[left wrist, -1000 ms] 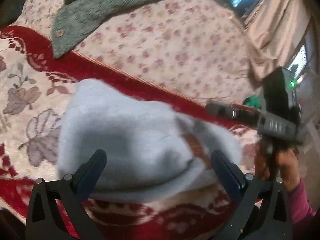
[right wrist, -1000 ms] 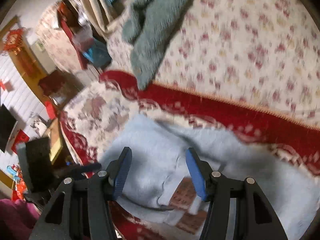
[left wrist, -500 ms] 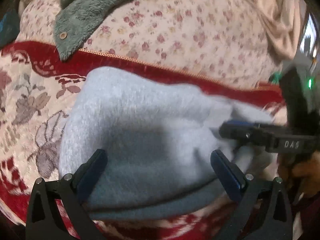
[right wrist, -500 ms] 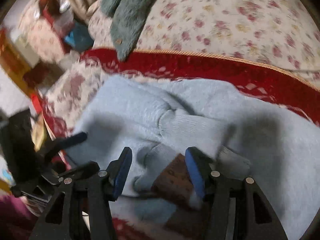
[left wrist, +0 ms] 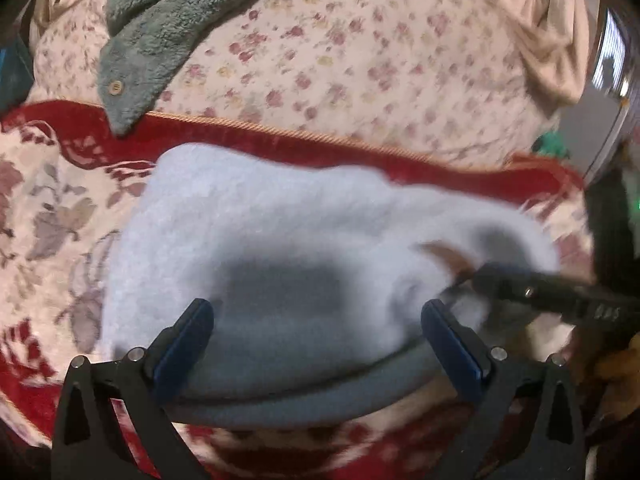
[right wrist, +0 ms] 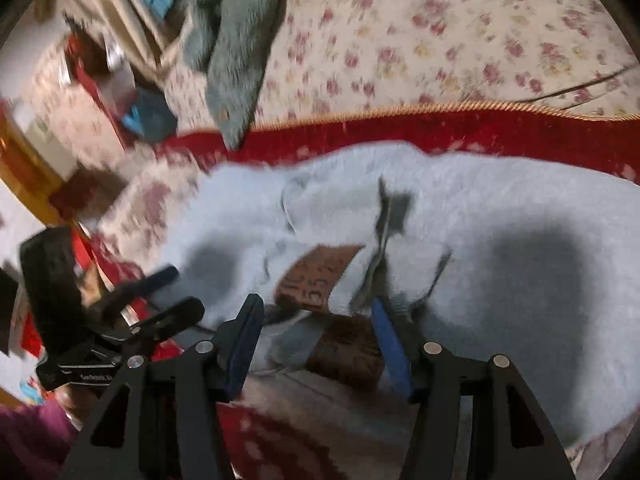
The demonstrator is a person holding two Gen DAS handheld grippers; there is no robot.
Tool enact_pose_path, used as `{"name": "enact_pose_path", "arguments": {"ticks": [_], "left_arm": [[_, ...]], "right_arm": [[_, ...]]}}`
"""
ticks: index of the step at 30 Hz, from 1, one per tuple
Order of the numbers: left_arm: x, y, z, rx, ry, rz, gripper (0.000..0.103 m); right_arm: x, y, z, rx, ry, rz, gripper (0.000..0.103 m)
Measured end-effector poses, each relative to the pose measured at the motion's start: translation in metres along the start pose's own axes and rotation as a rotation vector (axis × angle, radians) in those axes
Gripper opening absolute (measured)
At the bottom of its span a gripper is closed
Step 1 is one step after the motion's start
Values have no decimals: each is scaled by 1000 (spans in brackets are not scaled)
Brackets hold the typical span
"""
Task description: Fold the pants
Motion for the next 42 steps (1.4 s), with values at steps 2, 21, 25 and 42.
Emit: {"name": "enact_pose_path", "arguments": {"ticks": [2,21,25,42], "left_arm": [[-3,7,8,7,-5,18,103],[37,5,70,108,-51,-64,103],[30,13,82,136,-112,-64,103],[111,116,153,161,-466,-381,103]], "right_arm": [[-7,-3,1,15,13,10,61],[-67,-56,57,282,-86,76,66],[-74,-72,73,357,-85,87,68],[-74,-92,135,671,63,185,83]]}}
Point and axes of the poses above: each gripper's, at about its wrist camera, not at the fingertips, and x roughly the way its jaws point, z to its right, y to its top, the point moved 4 cm from there along x, roughly the way its jaws point, and after that the axes turned 13 degrees about -z, right-handed, at the moved point
